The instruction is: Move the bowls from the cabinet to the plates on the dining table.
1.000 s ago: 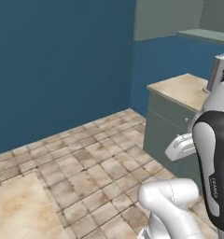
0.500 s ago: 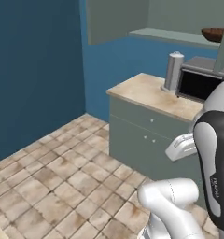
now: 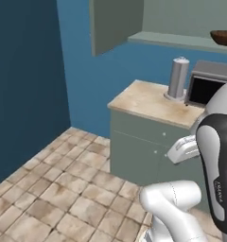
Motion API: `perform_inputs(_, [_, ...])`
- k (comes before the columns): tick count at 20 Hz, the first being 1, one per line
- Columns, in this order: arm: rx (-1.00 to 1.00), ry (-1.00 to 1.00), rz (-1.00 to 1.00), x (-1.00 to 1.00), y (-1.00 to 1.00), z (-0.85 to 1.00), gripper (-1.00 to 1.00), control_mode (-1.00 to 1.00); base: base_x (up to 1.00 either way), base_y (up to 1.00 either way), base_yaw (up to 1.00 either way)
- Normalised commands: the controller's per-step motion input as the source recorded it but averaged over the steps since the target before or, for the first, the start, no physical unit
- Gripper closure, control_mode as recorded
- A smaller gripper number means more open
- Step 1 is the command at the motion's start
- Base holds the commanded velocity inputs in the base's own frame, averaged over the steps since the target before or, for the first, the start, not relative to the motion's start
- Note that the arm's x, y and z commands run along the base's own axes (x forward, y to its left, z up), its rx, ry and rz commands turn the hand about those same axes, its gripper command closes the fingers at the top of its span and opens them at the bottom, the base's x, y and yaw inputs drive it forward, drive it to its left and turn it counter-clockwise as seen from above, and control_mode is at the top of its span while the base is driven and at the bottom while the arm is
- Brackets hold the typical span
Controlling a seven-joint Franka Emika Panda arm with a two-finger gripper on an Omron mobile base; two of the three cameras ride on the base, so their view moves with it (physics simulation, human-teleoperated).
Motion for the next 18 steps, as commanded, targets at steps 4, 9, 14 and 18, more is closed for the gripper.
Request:
perform_inputs(4, [0.00, 0.00, 0.00, 0.00, 0.00, 0.00, -1.00, 1.00, 1.00, 0.13, -0.48])
perform_inputs(9, [0.00, 0.00, 0.00, 0.00, 0.00, 0.00, -1.00, 1.00, 1.00, 0.02, -0.52])
perform_inputs(14, [0.00, 0.00, 0.00, 0.00, 0.00, 0.00, -1.00, 1.00, 1.00, 0.07, -0.52])
perform_inputs(18, [0.00, 0.00, 0.00, 0.00, 0.00, 0.00, -1.00, 1.00, 1.00, 0.12, -0.50])
